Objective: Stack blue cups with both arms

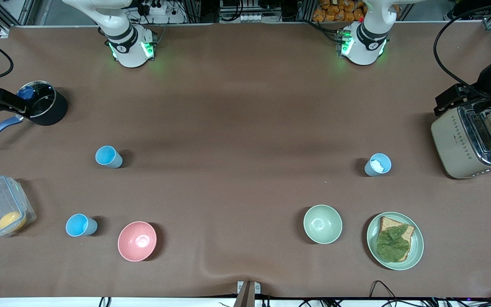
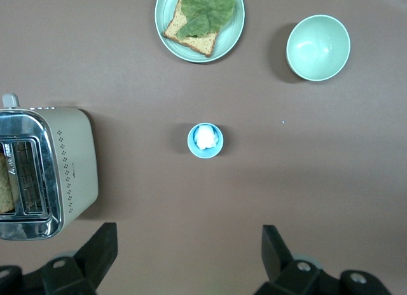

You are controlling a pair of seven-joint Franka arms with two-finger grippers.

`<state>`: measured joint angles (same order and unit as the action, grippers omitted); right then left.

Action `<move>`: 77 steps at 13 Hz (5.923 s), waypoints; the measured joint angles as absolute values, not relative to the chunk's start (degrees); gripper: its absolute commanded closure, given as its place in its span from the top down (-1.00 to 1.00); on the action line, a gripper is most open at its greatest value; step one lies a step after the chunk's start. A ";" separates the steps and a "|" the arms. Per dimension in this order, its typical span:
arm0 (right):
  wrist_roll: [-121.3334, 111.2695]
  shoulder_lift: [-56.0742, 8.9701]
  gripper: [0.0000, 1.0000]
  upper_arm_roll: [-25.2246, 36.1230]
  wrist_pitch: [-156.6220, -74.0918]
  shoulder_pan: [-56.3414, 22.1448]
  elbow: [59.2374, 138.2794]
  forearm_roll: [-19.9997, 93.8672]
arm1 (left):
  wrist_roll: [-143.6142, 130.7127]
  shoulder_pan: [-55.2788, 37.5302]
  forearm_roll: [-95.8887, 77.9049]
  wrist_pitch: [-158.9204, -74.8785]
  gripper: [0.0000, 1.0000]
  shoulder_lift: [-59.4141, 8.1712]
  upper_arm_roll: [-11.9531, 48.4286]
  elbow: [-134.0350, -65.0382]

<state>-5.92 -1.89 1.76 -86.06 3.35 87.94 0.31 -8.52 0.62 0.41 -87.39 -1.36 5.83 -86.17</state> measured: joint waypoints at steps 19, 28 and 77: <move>-5.48 -17.49 1.00 1.70 -103.18 5.83 105.27 0.47 | -5.57 3.43 0.65 -126.56 1.00 -17.03 5.59 -114.83; -2.98 -26.76 1.00 1.54 -110.32 3.42 105.30 0.69 | -4.09 4.69 0.65 -134.55 -0.75 -22.91 5.87 -118.35; 20.10 -22.39 -1.00 -2.70 -99.06 -16.42 97.36 15.74 | -88.63 -13.40 14.66 -126.84 1.00 -24.63 27.31 -95.16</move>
